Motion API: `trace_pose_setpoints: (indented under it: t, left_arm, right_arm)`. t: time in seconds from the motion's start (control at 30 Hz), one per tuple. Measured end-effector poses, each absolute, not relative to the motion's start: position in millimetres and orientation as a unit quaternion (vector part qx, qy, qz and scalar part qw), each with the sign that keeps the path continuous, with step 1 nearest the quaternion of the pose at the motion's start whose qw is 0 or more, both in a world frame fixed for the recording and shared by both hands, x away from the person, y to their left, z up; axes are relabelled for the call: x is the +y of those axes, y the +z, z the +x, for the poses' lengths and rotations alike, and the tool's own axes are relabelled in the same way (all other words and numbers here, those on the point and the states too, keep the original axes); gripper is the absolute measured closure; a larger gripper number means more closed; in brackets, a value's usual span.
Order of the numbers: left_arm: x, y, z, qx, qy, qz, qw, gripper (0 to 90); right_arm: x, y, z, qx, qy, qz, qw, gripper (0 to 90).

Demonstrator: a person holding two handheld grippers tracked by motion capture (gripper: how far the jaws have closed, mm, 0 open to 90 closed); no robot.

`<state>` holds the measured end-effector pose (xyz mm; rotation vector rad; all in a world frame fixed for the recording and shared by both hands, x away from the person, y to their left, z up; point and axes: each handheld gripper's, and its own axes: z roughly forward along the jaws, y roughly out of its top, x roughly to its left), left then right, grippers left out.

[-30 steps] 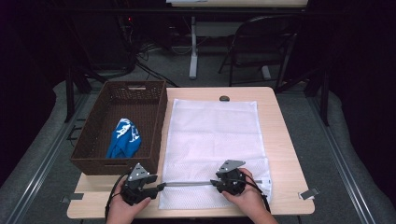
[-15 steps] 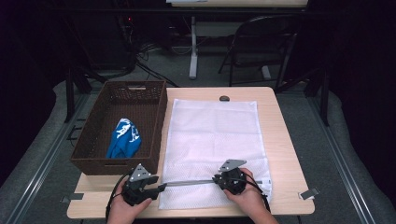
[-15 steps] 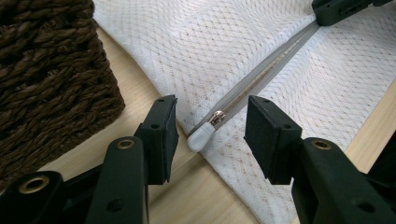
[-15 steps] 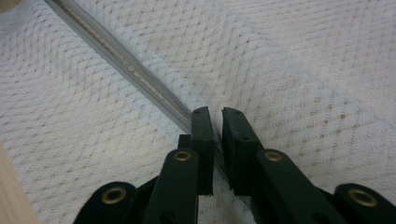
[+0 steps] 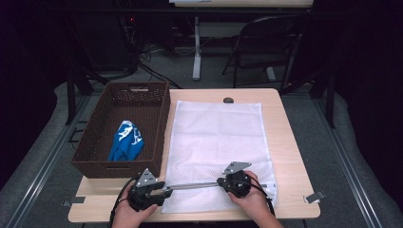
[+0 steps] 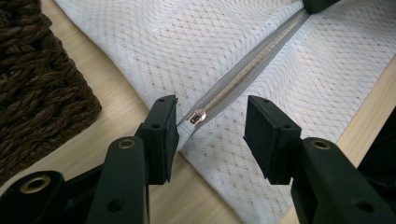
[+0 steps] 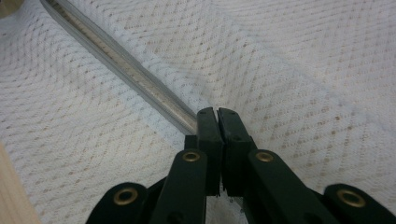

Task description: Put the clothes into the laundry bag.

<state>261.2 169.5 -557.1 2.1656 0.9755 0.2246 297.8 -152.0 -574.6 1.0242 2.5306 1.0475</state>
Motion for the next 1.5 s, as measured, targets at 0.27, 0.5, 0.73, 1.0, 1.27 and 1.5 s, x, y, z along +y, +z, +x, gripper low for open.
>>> trace_pose_setpoints:
  t: [0.27,0.5,0.73,1.0,1.27,1.5]
  left_arm:
    - [170,-557,261,0.380,0.091,0.843,0.370,54.2]
    - [170,-556,262,0.380,0.092,0.841,0.373,54.3]
    - [173,-555,263,0.382,0.097,0.839,0.376,54.6]
    - [176,-554,264,0.388,0.098,0.832,0.384,54.9]
    - [182,-553,264,0.394,0.104,0.826,0.389,55.0]
    - [184,-550,263,0.401,0.107,0.819,0.397,54.6]
  right_arm:
    - [-154,-564,297,0.854,0.369,0.348,0.116,88.7]
    - [-156,-549,300,0.855,0.366,0.346,0.122,89.0]
    - [-157,-532,315,0.851,0.369,0.358,0.109,89.1]
    - [-153,-515,328,0.853,0.368,0.354,0.108,89.2]
    - [-156,-495,337,0.849,0.383,0.348,0.107,89.2]
    - [-165,-481,326,0.836,0.406,0.350,0.119,89.2]
